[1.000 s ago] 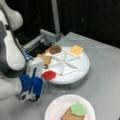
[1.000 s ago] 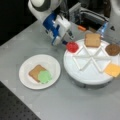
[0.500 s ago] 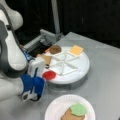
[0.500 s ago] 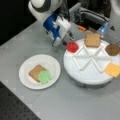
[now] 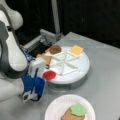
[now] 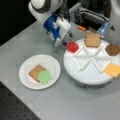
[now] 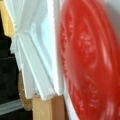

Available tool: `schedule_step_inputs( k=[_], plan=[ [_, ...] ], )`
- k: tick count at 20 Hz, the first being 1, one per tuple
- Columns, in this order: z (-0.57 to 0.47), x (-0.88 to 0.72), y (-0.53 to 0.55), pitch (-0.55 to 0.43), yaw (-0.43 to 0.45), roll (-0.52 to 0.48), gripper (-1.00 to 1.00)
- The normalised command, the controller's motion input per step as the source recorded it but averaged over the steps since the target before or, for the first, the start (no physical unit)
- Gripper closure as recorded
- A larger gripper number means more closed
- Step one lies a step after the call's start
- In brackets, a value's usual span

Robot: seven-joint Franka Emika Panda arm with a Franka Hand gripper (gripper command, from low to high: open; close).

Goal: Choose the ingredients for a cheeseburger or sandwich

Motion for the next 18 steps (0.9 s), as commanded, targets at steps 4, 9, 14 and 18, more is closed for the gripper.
schedule_step_inputs(
  k=[4, 9, 14, 18],
  plan=[
    [-0.12, 0.12, -0.09, -0.094, -0.002, 0.159, 1.00],
    [-0.10, 0.12, -0.06, -0.097, -0.026, 0.146, 1.00],
    [-0.08, 0.12, -0.05, -0.089, -0.036, 0.134, 1.00],
    [-0.04, 0.13, -0.06, -0.069, -0.032, 0.128, 1.00]
  ],
)
